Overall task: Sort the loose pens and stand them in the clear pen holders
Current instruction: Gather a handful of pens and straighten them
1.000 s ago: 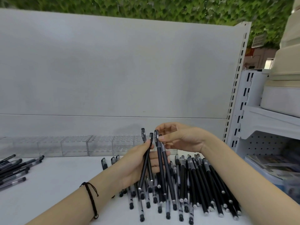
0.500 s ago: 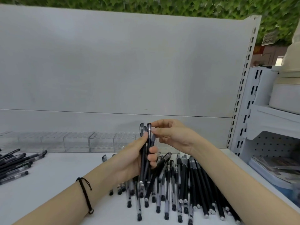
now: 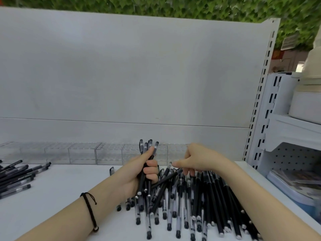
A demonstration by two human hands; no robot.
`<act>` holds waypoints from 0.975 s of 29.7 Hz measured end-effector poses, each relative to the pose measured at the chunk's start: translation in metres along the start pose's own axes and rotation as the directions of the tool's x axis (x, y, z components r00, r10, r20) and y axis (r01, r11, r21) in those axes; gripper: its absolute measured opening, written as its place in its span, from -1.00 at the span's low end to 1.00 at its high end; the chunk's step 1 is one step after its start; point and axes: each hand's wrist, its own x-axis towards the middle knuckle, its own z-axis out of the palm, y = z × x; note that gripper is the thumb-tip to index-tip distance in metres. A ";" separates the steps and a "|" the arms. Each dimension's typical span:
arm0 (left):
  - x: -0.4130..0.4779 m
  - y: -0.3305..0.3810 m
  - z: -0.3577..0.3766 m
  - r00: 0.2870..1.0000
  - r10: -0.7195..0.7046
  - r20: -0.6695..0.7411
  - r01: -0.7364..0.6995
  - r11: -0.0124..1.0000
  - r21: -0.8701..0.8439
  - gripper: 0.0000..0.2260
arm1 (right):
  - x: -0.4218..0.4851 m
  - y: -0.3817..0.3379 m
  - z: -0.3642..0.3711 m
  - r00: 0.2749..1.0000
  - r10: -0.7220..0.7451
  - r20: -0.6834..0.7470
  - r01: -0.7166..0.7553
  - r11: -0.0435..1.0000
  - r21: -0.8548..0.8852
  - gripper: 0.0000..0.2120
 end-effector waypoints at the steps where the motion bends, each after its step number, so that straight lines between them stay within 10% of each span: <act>1: -0.001 -0.001 0.000 1.000 -0.026 0.009 0.027 1.000 -0.016 -0.74 | 0.002 0.000 0.002 1.000 0.009 -0.017 -0.010 1.000 -0.019 -0.56; 8: 0.000 -0.004 0.000 0.993 -0.107 0.043 0.111 0.990 -0.086 -0.68 | 0.013 -0.007 0.019 0.986 0.062 -0.154 -0.080 0.991 -0.111 -0.55; 17: -0.002 0.005 0.008 0.995 -0.008 0.095 0.027 0.979 -0.204 -0.69 | 0.014 -0.010 0.026 0.999 -0.015 -0.034 0.017 0.998 0.058 -0.75; 29: 0.002 0.013 -0.003 0.998 0.052 -0.020 -0.055 0.968 -0.246 -0.66 | 0.011 -0.043 0.020 0.997 0.007 0.074 0.007 0.982 -0.189 -0.69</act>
